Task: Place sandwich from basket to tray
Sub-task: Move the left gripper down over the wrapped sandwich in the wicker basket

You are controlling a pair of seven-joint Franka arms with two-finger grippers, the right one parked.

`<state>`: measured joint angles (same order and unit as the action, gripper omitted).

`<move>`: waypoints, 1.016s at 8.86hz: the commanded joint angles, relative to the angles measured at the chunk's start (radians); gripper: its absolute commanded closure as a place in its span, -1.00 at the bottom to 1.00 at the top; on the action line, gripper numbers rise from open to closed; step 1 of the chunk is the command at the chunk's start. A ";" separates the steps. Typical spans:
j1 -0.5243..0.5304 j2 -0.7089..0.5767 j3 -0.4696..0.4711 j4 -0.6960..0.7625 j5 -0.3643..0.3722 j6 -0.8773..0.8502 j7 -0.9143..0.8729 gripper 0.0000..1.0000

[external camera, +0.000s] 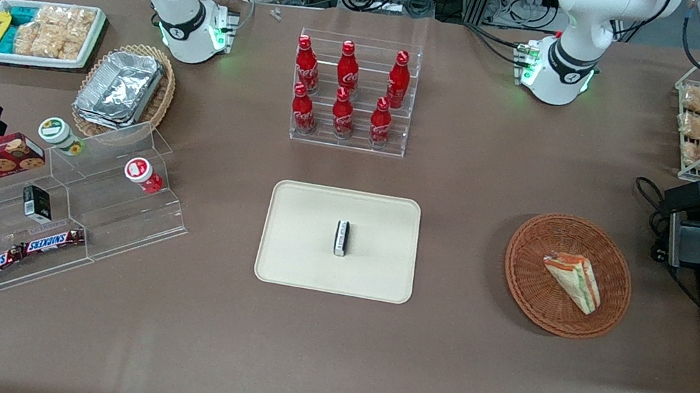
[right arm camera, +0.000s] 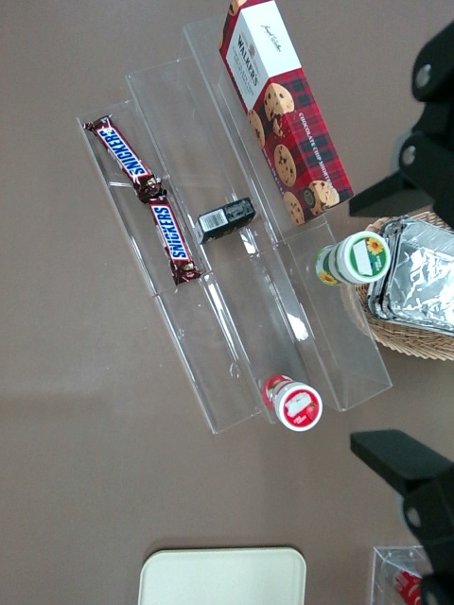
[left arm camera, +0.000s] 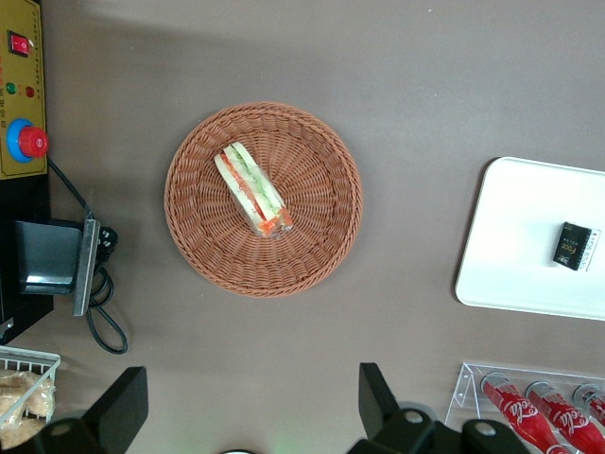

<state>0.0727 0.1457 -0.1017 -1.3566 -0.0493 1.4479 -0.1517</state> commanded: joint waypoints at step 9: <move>0.010 0.029 0.005 -0.114 0.106 -0.009 0.003 -0.99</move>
<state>0.0742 0.1842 -0.0956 -1.4163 0.0424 1.4414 -0.1479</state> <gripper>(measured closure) 0.004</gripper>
